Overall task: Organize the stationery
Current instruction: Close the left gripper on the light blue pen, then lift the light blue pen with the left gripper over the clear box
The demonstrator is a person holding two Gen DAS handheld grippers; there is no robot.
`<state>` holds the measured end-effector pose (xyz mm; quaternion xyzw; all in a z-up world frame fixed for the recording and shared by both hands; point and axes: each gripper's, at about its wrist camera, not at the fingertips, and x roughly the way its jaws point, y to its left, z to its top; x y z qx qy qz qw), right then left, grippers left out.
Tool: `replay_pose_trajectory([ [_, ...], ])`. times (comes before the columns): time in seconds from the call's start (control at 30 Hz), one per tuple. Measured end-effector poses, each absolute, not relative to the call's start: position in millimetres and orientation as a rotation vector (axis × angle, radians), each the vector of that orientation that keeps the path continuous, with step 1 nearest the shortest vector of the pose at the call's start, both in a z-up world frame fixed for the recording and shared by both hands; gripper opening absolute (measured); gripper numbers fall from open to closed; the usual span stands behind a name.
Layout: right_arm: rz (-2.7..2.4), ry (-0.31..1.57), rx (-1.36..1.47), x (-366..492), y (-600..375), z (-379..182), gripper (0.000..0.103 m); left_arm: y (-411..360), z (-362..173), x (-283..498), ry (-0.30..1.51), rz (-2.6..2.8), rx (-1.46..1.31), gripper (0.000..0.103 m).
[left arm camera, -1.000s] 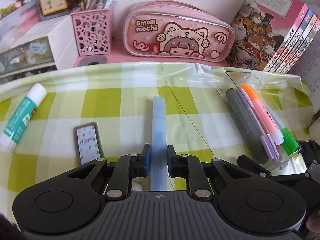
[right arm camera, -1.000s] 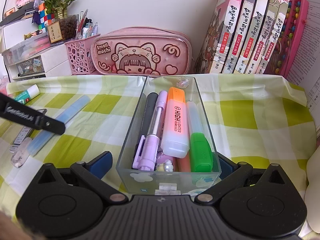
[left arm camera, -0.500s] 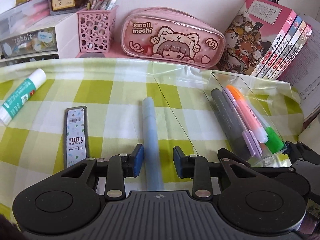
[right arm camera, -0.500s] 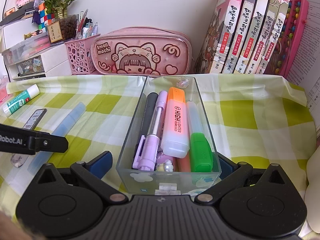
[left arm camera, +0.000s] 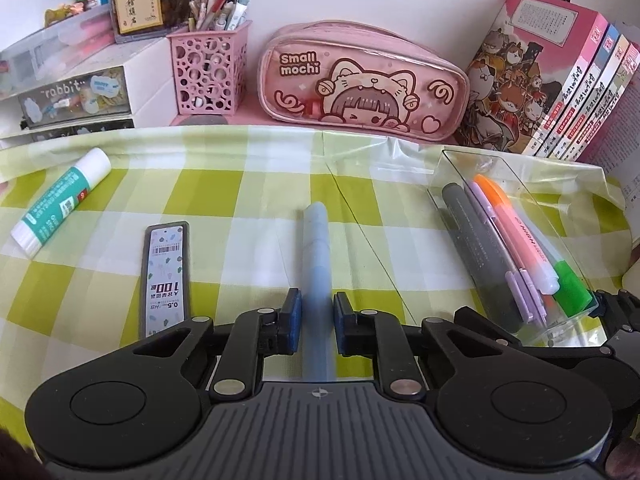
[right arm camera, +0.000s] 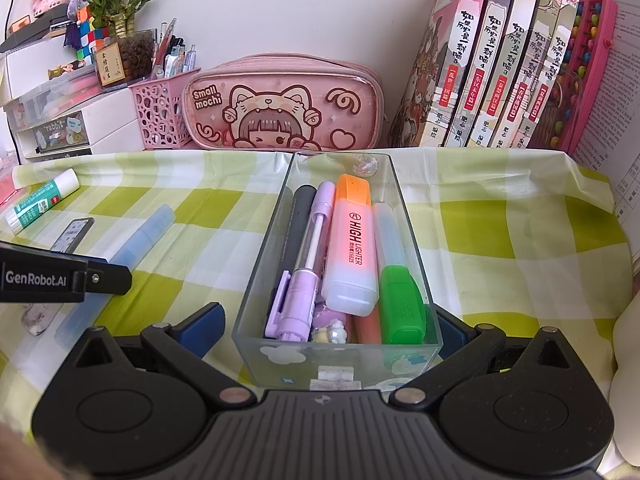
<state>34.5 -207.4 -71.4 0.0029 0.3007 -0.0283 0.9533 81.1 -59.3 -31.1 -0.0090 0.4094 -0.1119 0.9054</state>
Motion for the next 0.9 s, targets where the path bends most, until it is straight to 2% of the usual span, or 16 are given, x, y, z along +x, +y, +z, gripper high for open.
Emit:
replay_pose_trajectory([
  [0.57, -0.058, 0.611, 0.004, 34.8, -207.4, -71.6, 0.101, -24.6, -32.0, 109.7, 0.950, -0.463, -0.589, 0.014],
  [0.9, -0.058, 0.611, 0.004, 34.9, -207.5, -71.8, 0.101, -40.8, -7.5, 122.2, 0.920, -0.574, -0.726, 0.014],
])
